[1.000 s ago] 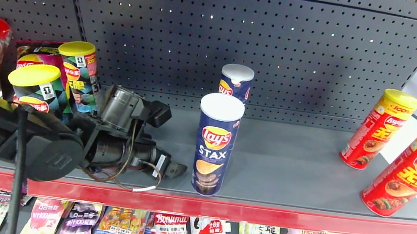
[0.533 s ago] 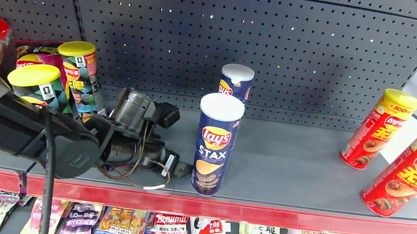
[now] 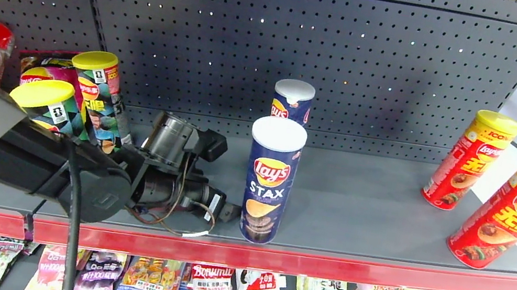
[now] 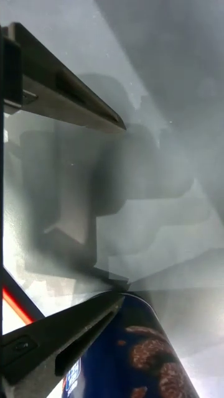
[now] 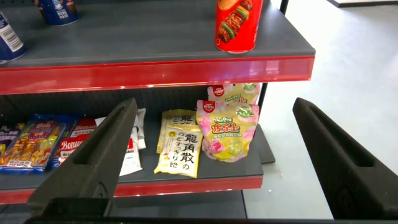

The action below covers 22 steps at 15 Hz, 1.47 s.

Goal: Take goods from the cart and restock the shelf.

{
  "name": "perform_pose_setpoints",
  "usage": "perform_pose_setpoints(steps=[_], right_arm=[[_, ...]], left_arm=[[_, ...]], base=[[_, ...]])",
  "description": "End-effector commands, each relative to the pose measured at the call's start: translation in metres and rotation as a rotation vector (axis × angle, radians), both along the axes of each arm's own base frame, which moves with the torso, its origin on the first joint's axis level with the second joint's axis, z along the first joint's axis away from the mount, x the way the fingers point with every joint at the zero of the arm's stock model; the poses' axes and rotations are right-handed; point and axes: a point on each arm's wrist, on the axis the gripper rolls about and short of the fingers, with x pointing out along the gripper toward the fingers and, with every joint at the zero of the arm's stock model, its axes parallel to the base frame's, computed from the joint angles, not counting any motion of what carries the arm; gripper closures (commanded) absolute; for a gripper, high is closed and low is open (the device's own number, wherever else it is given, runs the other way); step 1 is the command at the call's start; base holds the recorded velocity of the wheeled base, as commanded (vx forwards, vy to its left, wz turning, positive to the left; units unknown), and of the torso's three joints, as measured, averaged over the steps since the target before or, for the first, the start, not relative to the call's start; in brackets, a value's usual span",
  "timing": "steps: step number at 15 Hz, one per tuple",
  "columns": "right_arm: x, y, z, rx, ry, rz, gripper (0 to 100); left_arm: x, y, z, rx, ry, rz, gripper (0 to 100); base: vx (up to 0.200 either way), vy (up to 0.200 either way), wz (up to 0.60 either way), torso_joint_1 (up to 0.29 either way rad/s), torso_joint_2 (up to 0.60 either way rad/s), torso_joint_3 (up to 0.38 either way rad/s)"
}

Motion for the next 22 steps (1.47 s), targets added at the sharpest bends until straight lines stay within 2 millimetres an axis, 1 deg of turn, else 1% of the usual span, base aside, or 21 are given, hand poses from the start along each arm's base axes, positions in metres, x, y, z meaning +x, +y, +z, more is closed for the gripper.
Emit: perform_pose_setpoints(steps=[1, 13, 18, 22], right_arm=[[0.0001, 0.0000, 0.0000, 0.000, 0.001, 0.000, 0], [0.0001, 0.0000, 0.0000, 0.000, 0.001, 0.000, 0], [0.0001, 0.0000, 0.0000, 0.001, 0.001, 0.000, 0], [0.0001, 0.0000, 0.0000, 0.000, 0.001, 0.000, 0]], left_arm=[[0.0000, -0.0015, 0.0004, -0.002, -0.001, -0.004, 0], [0.0012, -0.0062, -0.0016, 0.001, 0.003, -0.011, 0], [0.0010, -0.0106, 0.0017, -0.007, -0.009, -0.021, 0], [0.0002, -0.0101, 0.0002, -0.003, -0.004, -0.021, 0]], base=[[0.000, 0.000, 0.00, 0.000, 0.00, 0.000], [0.000, 0.000, 0.00, 0.000, 0.00, 0.000], [0.000, 0.000, 0.00, 0.000, 0.00, 0.000], [0.000, 0.000, 0.00, 0.000, 0.00, 0.000]])
